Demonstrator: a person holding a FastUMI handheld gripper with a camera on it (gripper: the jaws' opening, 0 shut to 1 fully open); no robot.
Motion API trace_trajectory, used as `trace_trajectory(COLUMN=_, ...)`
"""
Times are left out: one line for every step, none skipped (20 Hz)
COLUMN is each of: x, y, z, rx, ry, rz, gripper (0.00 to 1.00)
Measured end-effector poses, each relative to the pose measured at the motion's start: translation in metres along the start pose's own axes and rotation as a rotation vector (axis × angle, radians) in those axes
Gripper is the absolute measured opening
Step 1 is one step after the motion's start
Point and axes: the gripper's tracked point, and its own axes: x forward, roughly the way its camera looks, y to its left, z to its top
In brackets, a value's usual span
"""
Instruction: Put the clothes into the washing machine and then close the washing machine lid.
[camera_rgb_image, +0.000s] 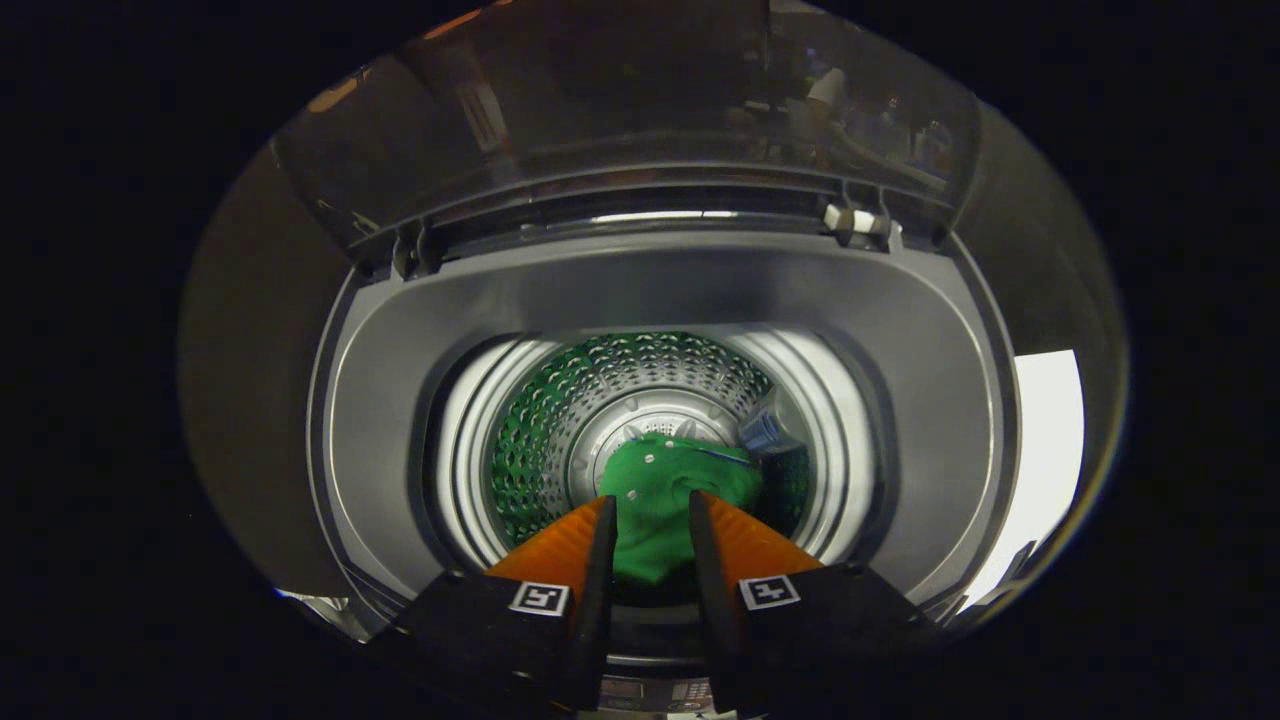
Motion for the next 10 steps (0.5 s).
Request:
trace_trajectory(x=-0.005, y=0.0, z=0.002, rx=-0.001, ry=-0.009, rz=-0.002, gripper=0.53)
trace_trajectory(x=-0.009, y=-0.003, z=0.004, rx=-0.008, ry=-0.02, rz=-0.01, gripper=0.58)
trace_trajectory(x=-0.014, y=-0.003, z=0.005, rx=-0.016, ry=-0.031, rz=-0.016, gripper=0.67)
trace_trajectory(x=-0.02, y=-0.004, z=0.006, rx=-0.022, ry=-0.046, rz=-0.021, gripper=0.77)
trace_trajectory(x=-0.025, y=-0.004, z=0.008, rx=-0.025, ry=-0.059, rz=-0.024, gripper=0.87)
trace_trajectory(x=-0.032, y=-0.003, z=0.009, rx=-0.029, ry=-0.07, rz=-0.026, gripper=0.97)
trace_trajectory(x=-0.039, y=-0.002, z=0.01, rx=-0.033, ry=-0.079, rz=-0.025, gripper=0.98)
trace_trajectory(x=-0.046, y=-0.002, z=0.01, rx=-0.037, ry=-0.088, rz=-0.032, gripper=0.98)
trace_trajectory(x=-0.055, y=-0.002, z=0.012, rx=-0.042, ry=-0.095, rz=-0.041, gripper=0.99)
trace_trajectory(x=-0.064, y=-0.001, z=0.015, rx=-0.048, ry=-0.111, rz=-0.043, gripper=1.0)
